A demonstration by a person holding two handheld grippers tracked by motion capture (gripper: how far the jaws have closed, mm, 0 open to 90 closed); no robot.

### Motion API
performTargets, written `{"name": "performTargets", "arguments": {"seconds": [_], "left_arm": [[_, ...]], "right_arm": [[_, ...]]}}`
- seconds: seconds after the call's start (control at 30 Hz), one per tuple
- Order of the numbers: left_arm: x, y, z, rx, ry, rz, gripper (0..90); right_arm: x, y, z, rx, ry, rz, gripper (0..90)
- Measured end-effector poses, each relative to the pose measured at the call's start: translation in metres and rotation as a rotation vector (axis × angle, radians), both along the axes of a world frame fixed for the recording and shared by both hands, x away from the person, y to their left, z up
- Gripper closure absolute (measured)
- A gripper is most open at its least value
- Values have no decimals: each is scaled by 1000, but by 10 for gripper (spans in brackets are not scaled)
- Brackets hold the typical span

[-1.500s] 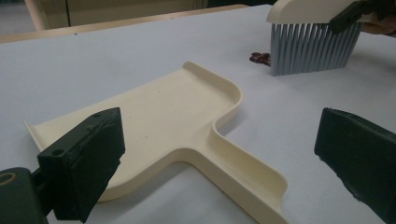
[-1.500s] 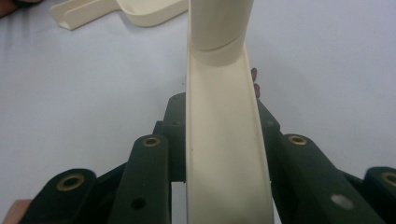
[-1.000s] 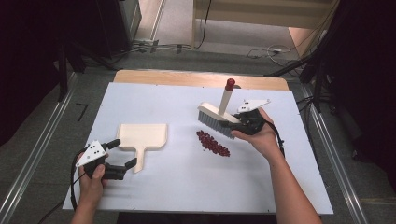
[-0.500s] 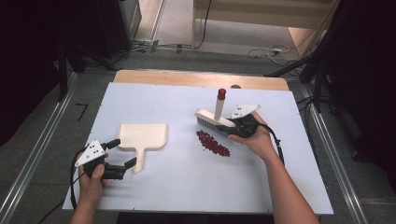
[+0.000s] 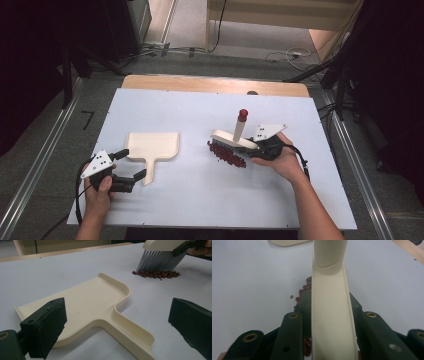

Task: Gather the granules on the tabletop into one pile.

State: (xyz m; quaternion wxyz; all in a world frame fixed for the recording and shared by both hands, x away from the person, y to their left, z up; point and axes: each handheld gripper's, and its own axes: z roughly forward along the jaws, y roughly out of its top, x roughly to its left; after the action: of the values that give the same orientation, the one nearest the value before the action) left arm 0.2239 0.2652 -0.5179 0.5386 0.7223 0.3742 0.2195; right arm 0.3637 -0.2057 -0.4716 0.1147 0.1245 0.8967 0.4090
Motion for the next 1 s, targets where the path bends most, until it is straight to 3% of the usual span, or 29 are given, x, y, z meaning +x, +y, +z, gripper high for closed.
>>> {"name": "performTargets", "arguments": {"seconds": [0.1, 0.27, 0.57, 1.0], "left_arm": [[0, 0, 0, 0, 1, 0, 18], [0, -1, 0, 8, 0, -2, 18], [1, -1, 0, 5, -3, -4, 18], [0, -1, 0, 9, 2, -5, 18]], "right_arm": [[-3, -2, 2, 0, -16, -17, 657], [4, 1, 10, 62, -22, -41, 657], [26, 33, 3, -15, -26, -21, 657], [3, 24, 2, -20, -3, 93, 657]]}}
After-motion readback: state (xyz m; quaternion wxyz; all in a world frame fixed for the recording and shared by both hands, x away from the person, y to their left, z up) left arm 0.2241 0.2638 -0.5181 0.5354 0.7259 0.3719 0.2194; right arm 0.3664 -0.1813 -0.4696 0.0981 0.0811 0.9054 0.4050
